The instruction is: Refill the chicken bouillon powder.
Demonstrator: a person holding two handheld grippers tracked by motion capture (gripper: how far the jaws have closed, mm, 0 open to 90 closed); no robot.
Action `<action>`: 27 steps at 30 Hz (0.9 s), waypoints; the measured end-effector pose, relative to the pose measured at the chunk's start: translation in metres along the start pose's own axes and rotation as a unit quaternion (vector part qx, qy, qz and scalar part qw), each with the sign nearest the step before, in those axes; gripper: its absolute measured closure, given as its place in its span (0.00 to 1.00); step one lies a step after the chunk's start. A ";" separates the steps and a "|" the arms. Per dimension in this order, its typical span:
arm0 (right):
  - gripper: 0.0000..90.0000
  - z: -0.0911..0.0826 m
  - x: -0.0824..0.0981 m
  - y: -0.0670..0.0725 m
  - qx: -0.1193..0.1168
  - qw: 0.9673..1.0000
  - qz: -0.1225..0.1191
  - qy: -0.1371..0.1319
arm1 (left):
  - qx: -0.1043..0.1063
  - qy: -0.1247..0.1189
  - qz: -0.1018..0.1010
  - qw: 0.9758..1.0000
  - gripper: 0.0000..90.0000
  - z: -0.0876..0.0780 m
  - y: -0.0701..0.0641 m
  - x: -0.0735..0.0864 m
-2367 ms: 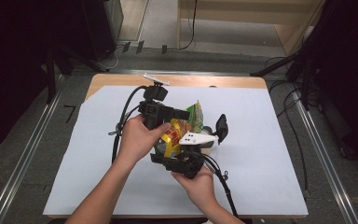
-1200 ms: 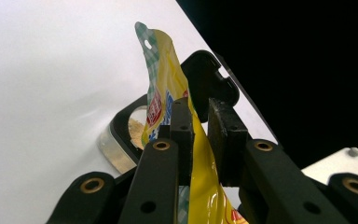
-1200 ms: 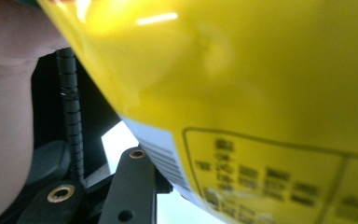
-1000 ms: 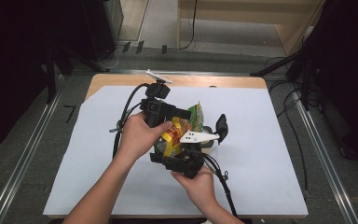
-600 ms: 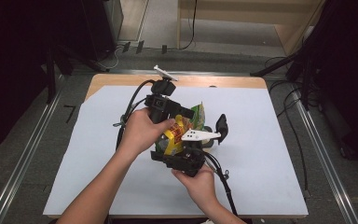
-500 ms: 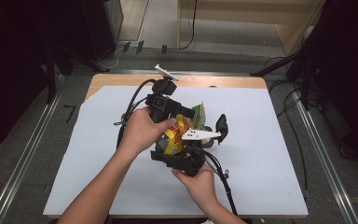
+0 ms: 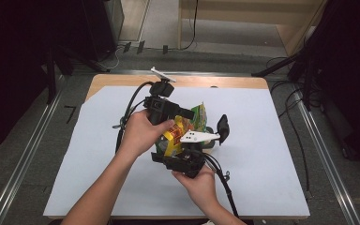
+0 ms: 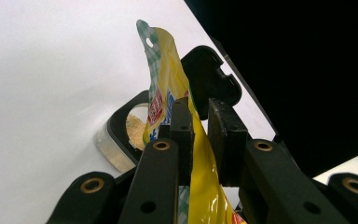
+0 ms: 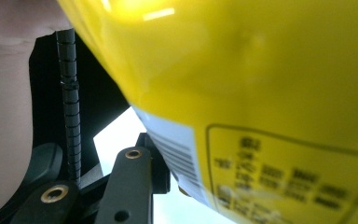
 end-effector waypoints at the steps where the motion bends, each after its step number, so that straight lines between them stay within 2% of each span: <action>1: 0.75 0.000 0.000 0.000 0.002 1.000 -0.002 -0.001 | 0.000 0.001 0.000 1.000 0.90 0.000 0.000 0.000; 16: 0.76 0.000 0.001 0.002 -0.010 1.000 0.000 -0.002 | -0.005 -0.002 0.002 1.000 0.90 -0.003 -0.003 0.002; 27: 0.75 0.001 0.001 0.003 -0.004 1.000 -0.010 -0.003 | -0.004 -0.004 0.002 1.000 0.90 -0.003 -0.002 0.003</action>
Point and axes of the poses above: each handheld gripper's, and its own axes: z roughly forward along the jaws, x roughly out of its underside, y roughly to its left, the point moved 3 cm from there along z, roughly forward along the jaws, and after that the axes turned 14 degrees about x, right-handed, at the moved point
